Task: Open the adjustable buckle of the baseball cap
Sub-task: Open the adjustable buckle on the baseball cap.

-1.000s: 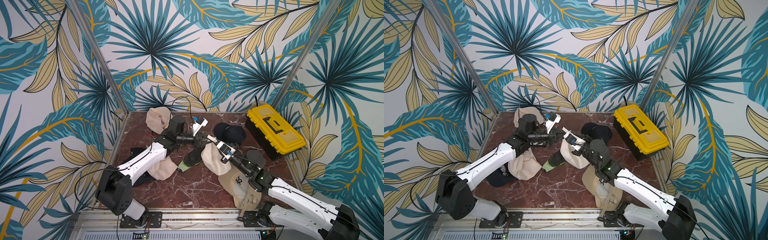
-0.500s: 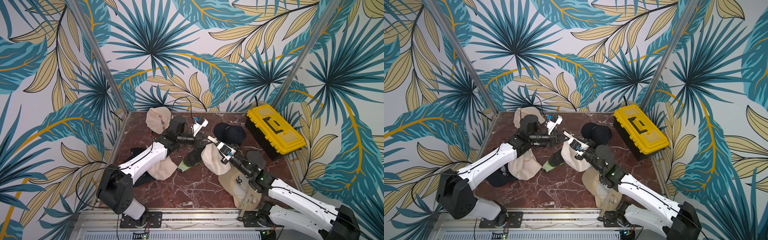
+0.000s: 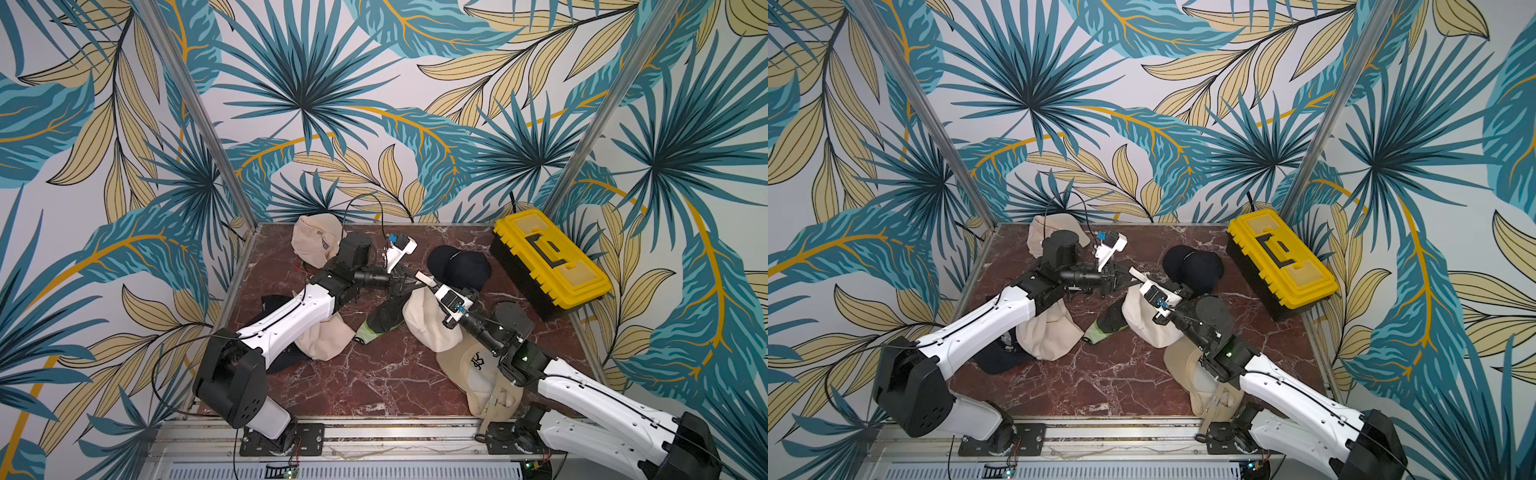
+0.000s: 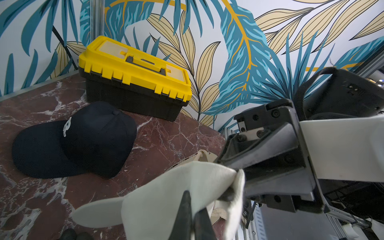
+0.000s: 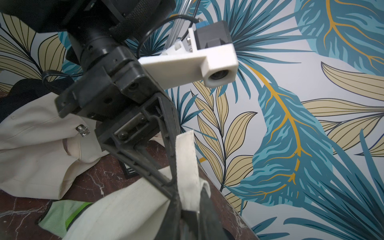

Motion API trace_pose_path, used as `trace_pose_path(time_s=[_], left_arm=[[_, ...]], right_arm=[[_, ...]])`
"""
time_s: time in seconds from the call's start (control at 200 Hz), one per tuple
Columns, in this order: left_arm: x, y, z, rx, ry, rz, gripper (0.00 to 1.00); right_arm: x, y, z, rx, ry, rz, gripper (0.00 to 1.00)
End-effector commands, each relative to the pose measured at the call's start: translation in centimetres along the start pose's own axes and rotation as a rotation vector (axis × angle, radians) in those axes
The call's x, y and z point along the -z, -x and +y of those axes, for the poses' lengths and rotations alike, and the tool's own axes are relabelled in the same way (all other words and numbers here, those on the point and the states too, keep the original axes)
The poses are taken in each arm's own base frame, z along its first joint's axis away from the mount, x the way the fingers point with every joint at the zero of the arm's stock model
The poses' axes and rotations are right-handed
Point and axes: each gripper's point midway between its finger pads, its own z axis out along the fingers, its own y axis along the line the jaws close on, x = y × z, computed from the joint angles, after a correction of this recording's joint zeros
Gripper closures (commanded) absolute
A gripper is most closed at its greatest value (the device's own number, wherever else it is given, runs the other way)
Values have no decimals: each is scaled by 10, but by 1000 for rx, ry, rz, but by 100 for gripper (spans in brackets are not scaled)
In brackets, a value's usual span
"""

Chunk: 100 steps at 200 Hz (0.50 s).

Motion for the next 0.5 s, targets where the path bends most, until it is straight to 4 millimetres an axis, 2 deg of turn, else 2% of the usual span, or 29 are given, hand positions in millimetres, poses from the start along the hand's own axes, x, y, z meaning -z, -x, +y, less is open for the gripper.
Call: trace_pose_path(time_s=[0.0,0.215,0.496], left_arm=[[34,14,95,63,385,-94,100],[32,12,103,78,393,-89,100],[32,11,108,86,398,-86,100]], right_arm=[[19,33,-16,-20,-52,-138,84],[22,37,-17,-14,-65,-168,80],[26,37,-17,-17,-70,-176,82]])
